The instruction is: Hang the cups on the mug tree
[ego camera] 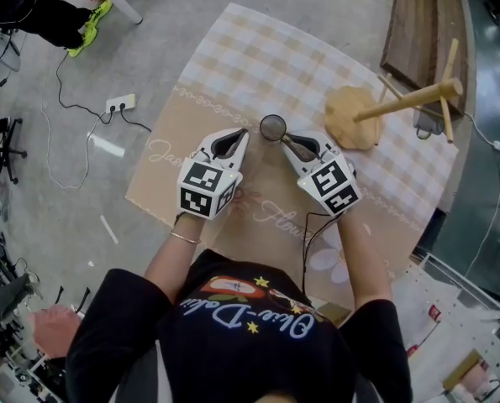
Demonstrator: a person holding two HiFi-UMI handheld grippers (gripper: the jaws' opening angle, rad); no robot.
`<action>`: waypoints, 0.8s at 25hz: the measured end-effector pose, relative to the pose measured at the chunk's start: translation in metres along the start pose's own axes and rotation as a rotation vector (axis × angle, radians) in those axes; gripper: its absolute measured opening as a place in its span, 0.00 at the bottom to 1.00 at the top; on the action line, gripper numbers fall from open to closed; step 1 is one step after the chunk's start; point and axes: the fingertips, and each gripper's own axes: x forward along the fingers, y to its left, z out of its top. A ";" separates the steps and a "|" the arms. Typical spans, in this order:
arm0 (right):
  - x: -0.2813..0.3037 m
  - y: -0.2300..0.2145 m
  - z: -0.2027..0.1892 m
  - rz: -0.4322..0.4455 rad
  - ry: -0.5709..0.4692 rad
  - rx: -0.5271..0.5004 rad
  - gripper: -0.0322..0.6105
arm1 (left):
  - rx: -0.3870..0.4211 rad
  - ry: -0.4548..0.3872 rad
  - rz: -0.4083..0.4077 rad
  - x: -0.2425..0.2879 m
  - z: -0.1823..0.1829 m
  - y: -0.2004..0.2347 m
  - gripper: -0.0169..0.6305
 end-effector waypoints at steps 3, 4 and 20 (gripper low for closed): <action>-0.004 0.000 0.001 -0.008 -0.006 0.005 0.13 | 0.006 0.003 -0.010 0.001 -0.001 -0.004 0.04; -0.005 0.000 0.002 -0.008 -0.012 0.011 0.13 | 0.009 0.002 -0.013 0.001 -0.002 -0.006 0.04; -0.023 0.012 0.035 0.010 -0.125 0.046 0.13 | 0.122 0.012 -0.036 -0.006 -0.003 -0.022 0.04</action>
